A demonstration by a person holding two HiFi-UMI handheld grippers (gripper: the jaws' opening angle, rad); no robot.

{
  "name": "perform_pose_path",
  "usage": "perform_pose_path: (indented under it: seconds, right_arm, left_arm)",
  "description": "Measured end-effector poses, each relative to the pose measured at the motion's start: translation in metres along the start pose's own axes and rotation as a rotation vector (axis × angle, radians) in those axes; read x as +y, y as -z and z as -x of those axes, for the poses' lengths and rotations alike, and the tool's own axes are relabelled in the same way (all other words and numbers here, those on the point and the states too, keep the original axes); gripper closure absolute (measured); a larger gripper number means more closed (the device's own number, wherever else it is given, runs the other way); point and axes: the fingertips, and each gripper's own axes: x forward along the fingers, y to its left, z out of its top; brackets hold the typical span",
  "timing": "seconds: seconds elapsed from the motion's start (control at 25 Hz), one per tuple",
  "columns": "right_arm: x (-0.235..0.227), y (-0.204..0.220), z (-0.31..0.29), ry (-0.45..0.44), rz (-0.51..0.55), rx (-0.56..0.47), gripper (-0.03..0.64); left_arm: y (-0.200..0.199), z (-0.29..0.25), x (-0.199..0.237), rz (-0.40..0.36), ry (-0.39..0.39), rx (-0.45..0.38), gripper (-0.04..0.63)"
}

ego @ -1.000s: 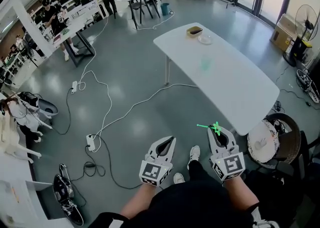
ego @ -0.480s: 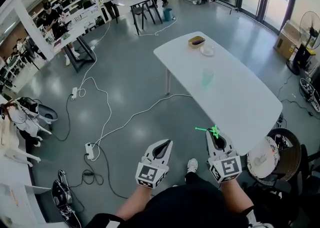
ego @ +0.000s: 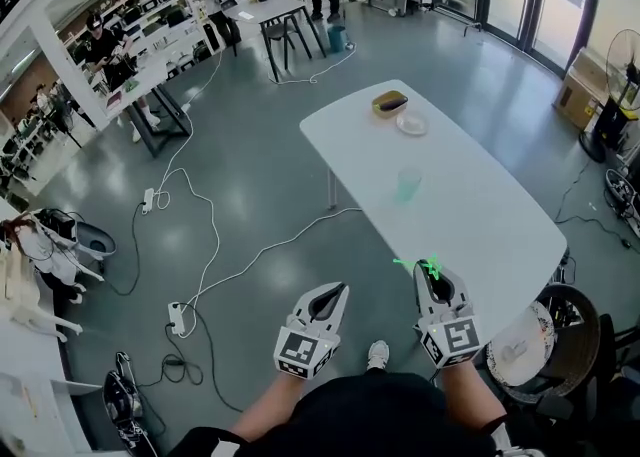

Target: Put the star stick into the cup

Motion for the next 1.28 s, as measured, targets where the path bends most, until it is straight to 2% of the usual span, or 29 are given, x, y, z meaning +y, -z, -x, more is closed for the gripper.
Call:
perform_pose_path:
  seconds: [0.28,0.76,1.0,1.28]
  right_arm:
    - [-0.052,0.000,-0.029,0.006,-0.004,-0.004,0.597]
    - [-0.099,0.019,-0.072,0.039,-0.003,0.006,0.597]
    - [-0.119,0.013,-0.118,0.063,0.018,0.004,0.597]
    - [-0.141,0.005,-0.187,0.139,0.017,-0.004,0.597]
  left_arm:
    - [0.001,-0.057,0.010,-0.005,-0.002,0.019,0.583]
    - [0.022,-0.117,0.034,0.011,0.024,0.043,0.583]
    - [0.019,-0.156,0.070,0.016,0.057,0.043,0.583]
    - [0.008,-0.209,0.132,-0.010,0.133,0.053,0.583]
